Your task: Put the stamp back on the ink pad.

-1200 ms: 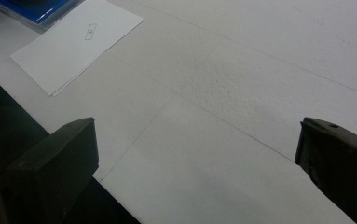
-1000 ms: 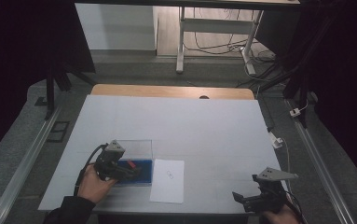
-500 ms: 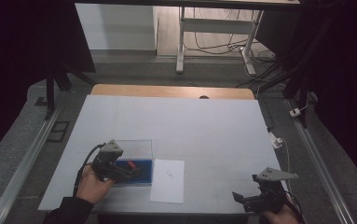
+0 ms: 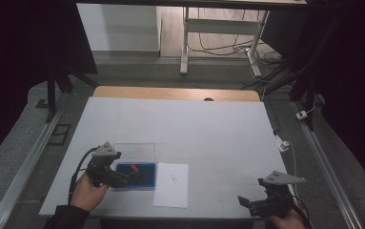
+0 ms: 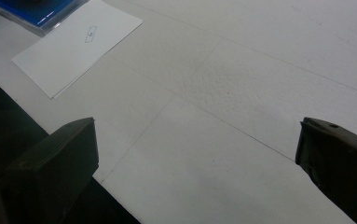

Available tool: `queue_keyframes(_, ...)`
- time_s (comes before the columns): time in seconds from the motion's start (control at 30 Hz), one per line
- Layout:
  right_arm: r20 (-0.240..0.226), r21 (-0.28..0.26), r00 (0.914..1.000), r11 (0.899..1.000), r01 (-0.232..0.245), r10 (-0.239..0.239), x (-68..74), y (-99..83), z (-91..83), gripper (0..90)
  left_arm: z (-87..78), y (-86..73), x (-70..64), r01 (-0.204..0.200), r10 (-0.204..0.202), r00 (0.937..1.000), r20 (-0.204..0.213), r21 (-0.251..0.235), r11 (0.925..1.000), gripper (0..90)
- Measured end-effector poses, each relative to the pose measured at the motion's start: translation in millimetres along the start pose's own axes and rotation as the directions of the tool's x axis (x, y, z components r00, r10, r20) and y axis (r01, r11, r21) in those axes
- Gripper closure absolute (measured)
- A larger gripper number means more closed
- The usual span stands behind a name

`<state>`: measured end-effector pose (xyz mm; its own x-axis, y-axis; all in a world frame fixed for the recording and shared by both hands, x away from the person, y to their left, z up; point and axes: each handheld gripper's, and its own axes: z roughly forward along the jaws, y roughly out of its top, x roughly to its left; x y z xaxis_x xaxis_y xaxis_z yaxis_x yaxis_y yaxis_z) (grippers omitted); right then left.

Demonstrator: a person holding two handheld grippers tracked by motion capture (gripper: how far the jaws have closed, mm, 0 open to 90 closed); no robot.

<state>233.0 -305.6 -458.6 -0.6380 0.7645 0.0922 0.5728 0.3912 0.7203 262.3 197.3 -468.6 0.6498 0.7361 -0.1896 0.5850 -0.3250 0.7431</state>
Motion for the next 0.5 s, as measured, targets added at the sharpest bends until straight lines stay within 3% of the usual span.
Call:
queue_keyframes(0.17, 0.0, 0.002, 1.0, 1.0, -0.005, 0.005, -0.6, 0.0, -0.3, 0.0, -11.6, -5.6, -2.4, -0.006, 0.005, 0.9997, -0.022, -0.012, 0.9999, 0.0)
queue_keyframes(0.5, -0.009, -0.003, 0.9998, 1.0, -0.02, 0.02, -2.0, -0.2, -0.6, 0.0, -36.2, -27.9, -1.3, 0.038, -0.04, 0.9982, -0.045, -0.04, 0.9985, 0.0)
